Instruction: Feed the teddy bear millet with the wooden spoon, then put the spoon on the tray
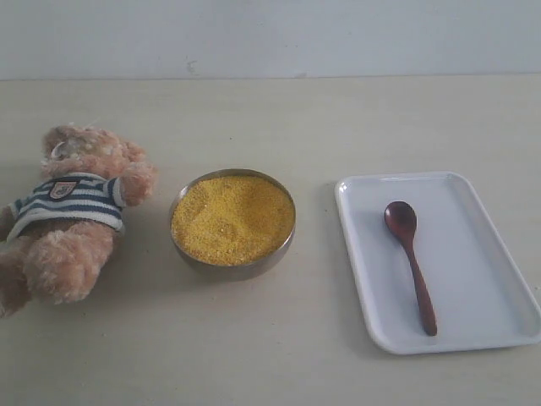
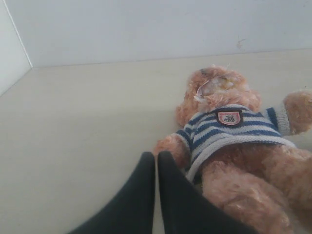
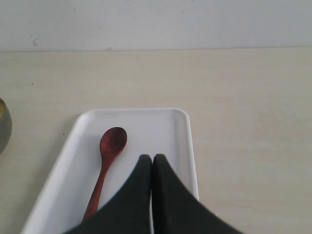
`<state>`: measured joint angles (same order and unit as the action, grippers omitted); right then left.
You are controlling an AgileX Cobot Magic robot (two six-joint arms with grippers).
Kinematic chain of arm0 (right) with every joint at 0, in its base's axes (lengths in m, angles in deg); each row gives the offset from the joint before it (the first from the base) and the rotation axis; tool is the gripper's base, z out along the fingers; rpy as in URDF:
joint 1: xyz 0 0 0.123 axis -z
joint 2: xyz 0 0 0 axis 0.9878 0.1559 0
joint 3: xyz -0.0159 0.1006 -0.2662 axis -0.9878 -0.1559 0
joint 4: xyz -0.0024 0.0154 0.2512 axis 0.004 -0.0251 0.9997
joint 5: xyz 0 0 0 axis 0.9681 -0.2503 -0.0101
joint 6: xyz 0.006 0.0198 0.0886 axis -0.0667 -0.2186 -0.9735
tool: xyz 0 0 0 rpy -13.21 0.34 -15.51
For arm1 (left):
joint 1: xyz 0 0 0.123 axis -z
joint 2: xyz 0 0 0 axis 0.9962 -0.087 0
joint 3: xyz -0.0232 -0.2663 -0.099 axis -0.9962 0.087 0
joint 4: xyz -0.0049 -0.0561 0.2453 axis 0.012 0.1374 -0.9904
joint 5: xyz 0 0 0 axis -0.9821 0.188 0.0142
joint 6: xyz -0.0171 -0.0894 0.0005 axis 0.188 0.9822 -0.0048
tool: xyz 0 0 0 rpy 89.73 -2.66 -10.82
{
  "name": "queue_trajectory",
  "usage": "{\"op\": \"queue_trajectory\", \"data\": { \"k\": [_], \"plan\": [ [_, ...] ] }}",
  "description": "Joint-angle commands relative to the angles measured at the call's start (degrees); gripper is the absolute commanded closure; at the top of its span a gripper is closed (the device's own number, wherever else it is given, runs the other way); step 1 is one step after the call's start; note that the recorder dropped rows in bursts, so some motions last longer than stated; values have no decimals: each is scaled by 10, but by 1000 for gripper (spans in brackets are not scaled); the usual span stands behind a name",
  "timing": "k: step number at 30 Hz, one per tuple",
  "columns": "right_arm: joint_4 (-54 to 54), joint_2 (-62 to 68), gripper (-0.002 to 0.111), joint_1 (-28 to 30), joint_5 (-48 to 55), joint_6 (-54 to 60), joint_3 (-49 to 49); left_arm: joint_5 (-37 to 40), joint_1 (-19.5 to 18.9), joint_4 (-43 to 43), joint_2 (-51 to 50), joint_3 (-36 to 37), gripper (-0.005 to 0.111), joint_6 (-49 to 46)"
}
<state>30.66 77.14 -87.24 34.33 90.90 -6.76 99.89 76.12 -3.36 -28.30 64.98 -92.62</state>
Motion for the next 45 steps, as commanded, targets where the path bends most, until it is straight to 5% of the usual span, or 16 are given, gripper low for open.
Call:
{"op": "queue_trajectory", "data": {
  "k": [1, 9, 15, 22, 26, 30, 31, 37, 45],
  "plan": [
    [-2, -3, 109, 4, -12, -1, 1, -6, -2, -1, 2, -2, 103, 3],
    [-2, -3, 109, 4, -93, -1, 1, -6, -2, -1, 2, -2, 103, 3],
    [9, -3, 109, 4, -264, -11, 1, -6, -2, -1, 2, -2, 103, 3],
    [46, -3, 109, 4, -315, -316, 1, -6, -2, -1, 2, -2, 103, 3],
    [-24, -3, 109, 4, -310, -341, 17, -6, -2, -1, 2, -2, 103, 3],
    [-113, -3, 109, -6, -141, -343, 136, -6, -2, -1, 2, -2, 103, 3],
    [-118, 23, 109, -21, 5, -259, 223, -6, -2, -1, 2, -2, 103, 3],
    [-47, 245, 109, -58, 419, -44, 485, -6, -2, -1, 2, -2, 103, 3],
    [117, 593, 108, -58, 408, 119, 522, -6, -2, -1, 2, -2, 103, 3]
  ]
}}
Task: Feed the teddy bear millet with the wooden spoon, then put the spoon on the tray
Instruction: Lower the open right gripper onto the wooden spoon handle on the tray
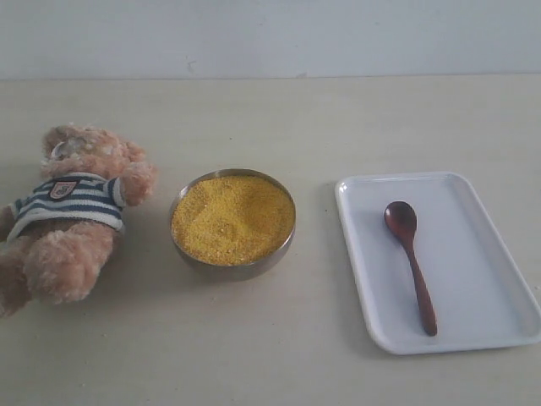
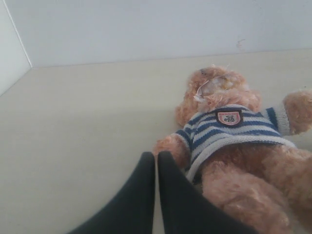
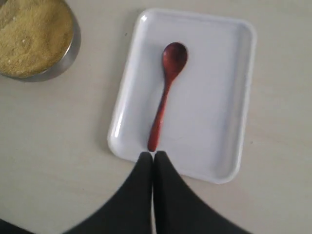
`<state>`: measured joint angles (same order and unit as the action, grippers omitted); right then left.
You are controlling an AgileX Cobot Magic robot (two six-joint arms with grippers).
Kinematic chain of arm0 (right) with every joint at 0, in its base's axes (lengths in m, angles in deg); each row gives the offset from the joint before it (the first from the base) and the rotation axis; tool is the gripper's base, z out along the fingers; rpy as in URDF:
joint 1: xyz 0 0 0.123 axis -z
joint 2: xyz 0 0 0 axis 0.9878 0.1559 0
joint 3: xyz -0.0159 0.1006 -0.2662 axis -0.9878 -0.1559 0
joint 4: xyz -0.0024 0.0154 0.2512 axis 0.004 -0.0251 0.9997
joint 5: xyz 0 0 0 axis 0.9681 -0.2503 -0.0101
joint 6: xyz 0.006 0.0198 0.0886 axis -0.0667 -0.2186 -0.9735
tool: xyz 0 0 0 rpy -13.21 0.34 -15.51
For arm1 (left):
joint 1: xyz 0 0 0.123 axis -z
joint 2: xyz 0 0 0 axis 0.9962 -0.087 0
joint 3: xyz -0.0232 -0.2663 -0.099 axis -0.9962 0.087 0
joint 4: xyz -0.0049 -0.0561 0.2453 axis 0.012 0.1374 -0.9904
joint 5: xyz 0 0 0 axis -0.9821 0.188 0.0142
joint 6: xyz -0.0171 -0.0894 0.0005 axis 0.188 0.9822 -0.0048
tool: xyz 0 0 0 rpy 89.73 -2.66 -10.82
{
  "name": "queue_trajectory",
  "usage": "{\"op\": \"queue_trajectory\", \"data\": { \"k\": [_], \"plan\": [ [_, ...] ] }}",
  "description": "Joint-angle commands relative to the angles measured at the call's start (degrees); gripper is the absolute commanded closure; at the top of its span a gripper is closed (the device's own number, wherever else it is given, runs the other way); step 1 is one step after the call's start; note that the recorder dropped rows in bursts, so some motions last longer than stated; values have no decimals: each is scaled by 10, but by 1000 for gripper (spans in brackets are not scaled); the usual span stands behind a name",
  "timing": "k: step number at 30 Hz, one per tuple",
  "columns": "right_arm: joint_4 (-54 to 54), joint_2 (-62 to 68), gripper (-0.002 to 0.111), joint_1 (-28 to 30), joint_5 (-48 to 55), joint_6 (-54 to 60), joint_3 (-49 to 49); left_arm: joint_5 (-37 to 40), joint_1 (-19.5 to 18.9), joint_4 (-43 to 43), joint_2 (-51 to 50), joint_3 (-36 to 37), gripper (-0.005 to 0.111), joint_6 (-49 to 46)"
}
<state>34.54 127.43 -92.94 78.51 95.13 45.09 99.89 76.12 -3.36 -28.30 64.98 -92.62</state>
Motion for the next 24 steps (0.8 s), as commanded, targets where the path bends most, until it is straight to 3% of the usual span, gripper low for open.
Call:
{"op": "queue_trajectory", "data": {
  "k": [1, 4, 9, 11, 24],
  "plan": [
    [88, 125, 108, -1, -43, 91, 3, -6, -2, -1, 2, -2, 103, 3],
    [85, 222, 105, -1, -70, 101, 3, -6, -2, -1, 2, -2, 103, 3],
    [85, 297, 67, -1, -76, 110, 3, -6, -2, -1, 2, -2, 103, 3],
    [85, 315, 59, -1, -92, 103, 3, -6, -2, -1, 2, -2, 103, 3],
    [82, 422, 61, -1, -141, 81, 2, -6, -2, -1, 2, -2, 103, 3]
  ]
}}
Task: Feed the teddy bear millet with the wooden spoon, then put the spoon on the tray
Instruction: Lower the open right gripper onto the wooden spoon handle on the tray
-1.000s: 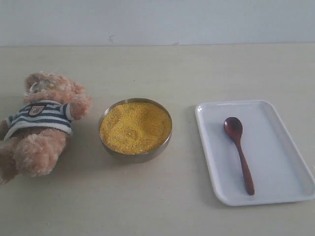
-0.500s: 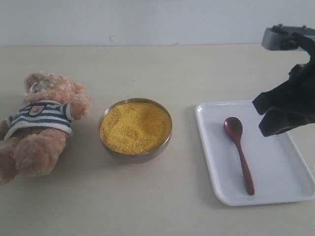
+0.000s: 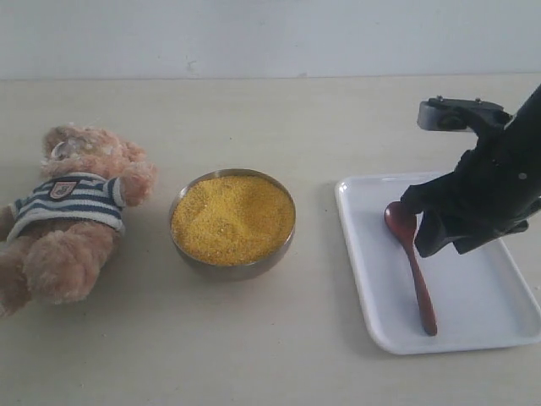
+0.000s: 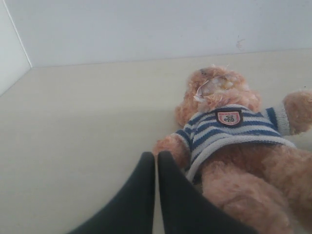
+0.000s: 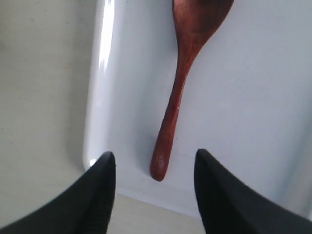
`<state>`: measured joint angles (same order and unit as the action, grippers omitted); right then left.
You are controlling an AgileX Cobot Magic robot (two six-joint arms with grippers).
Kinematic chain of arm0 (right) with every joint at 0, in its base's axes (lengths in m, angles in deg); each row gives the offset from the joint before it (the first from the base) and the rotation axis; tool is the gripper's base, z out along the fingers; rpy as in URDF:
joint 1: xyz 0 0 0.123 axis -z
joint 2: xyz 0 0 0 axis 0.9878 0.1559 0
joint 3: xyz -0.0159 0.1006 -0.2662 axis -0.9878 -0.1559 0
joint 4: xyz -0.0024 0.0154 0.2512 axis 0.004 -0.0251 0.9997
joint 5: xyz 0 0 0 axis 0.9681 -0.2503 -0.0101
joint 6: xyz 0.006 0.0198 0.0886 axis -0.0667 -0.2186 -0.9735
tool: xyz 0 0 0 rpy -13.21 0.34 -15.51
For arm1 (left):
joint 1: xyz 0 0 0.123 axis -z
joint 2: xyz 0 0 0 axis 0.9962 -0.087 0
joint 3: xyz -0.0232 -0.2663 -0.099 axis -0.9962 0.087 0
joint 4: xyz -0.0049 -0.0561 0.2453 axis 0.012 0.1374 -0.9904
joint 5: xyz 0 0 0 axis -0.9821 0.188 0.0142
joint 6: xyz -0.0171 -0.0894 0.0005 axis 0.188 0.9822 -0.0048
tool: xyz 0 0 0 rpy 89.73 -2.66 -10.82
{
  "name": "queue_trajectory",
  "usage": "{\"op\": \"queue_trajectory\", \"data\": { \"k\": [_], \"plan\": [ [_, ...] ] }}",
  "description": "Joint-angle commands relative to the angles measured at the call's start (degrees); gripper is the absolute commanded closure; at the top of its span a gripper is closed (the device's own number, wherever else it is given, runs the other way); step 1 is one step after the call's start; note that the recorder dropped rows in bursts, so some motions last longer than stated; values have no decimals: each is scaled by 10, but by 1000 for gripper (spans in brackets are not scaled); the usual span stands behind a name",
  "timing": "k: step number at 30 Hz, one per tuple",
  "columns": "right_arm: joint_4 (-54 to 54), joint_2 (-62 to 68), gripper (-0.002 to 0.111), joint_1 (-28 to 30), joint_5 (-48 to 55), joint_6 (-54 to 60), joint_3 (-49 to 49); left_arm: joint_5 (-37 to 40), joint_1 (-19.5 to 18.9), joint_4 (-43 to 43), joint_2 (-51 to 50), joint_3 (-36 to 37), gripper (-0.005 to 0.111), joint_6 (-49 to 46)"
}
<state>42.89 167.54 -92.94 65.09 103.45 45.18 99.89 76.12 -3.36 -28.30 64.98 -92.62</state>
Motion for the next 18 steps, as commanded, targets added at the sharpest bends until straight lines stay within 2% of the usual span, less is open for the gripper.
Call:
{"op": "queue_trajectory", "data": {
  "k": [1, 6, 9, 18],
  "plan": [
    [1, 27, 61, -1, -13, -2, 1, -6, -2, -1, 2, -2, 103, 3],
    [8, 58, 61, -19, -25, -2, 1, -6, -2, -1, 2, -2, 103, 3],
    [-5, 73, 61, -40, -85, -34, 1, -6, -2, -1, 2, -2, 103, 3],
    [-27, 106, 61, -41, -116, -69, 1, -6, -2, -1, 2, -2, 103, 3]
  ]
}}
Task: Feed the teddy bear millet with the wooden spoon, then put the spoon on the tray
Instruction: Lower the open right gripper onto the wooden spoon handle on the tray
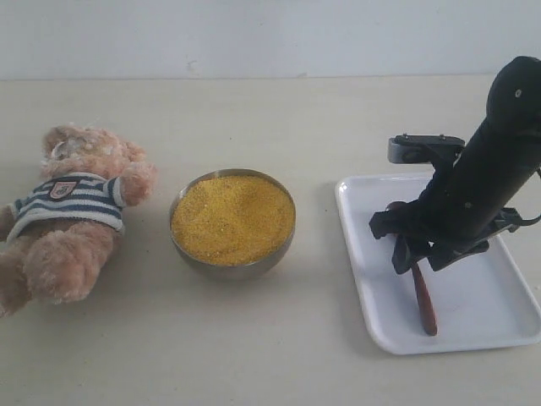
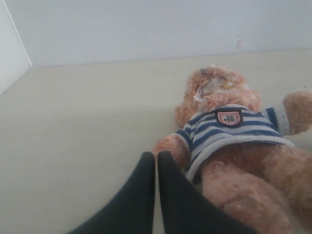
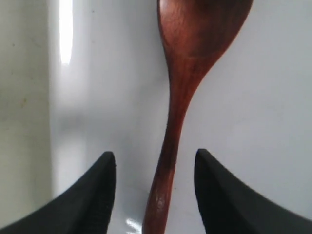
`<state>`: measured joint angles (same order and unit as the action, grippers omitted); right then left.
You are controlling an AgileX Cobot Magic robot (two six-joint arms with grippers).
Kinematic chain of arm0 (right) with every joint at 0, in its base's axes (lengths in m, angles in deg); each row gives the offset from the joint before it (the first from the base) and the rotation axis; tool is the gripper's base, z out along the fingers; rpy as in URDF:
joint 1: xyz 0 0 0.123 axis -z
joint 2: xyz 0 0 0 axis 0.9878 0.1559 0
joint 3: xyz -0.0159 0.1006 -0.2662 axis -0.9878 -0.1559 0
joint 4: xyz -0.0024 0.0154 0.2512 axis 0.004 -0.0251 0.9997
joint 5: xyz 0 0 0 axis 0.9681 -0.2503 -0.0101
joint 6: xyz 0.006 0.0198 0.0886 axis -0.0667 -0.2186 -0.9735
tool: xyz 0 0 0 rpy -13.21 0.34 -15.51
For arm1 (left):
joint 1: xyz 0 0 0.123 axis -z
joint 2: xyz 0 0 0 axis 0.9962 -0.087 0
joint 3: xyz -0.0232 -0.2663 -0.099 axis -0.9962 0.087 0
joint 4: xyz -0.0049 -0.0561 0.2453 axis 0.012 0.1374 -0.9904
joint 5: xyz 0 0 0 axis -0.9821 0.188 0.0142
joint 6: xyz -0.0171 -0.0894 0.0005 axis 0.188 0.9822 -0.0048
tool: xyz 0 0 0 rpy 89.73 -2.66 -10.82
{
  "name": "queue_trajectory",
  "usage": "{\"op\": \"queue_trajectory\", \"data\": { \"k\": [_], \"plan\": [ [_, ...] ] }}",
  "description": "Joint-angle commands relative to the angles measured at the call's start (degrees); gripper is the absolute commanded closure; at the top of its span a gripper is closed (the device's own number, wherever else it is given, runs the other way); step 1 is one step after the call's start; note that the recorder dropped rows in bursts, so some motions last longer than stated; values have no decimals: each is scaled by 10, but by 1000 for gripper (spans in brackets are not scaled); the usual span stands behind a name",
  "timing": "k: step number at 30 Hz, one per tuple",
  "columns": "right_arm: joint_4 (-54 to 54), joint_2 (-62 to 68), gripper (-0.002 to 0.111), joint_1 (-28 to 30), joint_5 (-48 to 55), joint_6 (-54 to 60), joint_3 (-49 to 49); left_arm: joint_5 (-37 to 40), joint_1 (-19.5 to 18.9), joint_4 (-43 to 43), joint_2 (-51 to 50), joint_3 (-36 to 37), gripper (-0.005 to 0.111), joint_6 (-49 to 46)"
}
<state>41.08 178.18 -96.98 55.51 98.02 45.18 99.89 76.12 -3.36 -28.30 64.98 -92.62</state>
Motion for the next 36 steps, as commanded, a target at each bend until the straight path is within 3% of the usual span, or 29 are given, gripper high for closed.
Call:
{"op": "queue_trajectory", "data": {
  "k": [1, 27, 36],
  "plan": [
    [-12, 0, 61, 0, -21, -16, 1, -6, -2, -1, 2, -2, 103, 3],
    [-23, -1, 61, 0, 36, -37, 1, -6, -2, -1, 2, -2, 103, 3],
    [-19, -1, 61, 0, -24, -42, -39, -6, -2, -1, 2, -2, 103, 3]
  ]
}}
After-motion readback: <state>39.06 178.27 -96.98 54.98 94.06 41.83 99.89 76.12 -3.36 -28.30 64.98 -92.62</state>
